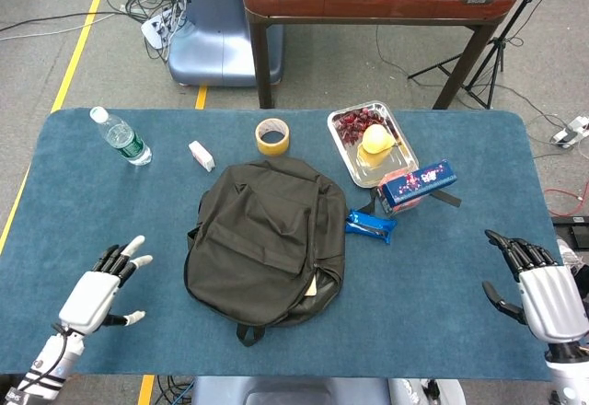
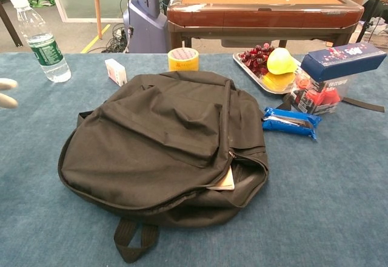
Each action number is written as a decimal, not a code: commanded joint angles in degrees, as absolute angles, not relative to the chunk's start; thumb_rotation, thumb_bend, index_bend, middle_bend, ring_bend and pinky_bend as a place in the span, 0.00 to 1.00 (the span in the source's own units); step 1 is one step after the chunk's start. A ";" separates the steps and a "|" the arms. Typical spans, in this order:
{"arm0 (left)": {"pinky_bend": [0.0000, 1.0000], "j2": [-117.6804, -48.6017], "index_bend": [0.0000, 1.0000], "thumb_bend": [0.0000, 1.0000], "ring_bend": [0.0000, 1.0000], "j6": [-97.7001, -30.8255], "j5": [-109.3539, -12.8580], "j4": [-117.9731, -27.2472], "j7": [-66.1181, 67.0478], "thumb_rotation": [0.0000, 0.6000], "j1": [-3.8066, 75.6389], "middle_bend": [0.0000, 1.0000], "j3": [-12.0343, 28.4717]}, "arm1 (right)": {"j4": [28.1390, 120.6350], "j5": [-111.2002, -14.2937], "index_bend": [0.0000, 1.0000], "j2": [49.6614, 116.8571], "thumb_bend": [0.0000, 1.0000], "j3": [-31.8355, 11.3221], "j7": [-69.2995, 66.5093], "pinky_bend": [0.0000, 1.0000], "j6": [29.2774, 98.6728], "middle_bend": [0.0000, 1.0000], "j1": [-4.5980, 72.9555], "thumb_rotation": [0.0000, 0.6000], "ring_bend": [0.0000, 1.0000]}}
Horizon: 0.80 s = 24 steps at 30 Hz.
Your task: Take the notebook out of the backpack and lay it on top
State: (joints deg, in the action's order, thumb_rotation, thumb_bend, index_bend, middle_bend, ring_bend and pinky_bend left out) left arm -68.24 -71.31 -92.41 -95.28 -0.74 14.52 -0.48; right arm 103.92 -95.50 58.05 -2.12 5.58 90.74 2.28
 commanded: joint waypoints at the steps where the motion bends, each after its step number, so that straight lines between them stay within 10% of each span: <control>1: 0.00 -69.93 0.17 0.04 0.00 -69.19 -94.80 -92.90 -2.56 1.00 16.90 0.00 -1.23 | 104.22 -95.49 0.17 57.88 0.31 -2.13 5.79 0.35 90.73 0.29 2.27 1.00 0.24; 24: 0.00 -87.25 0.00 0.04 0.00 -68.69 -101.94 -75.88 -5.50 1.00 24.40 0.00 -3.02 | 103.74 -95.49 0.17 57.24 0.31 -1.08 4.18 0.35 91.56 0.29 0.83 1.00 0.24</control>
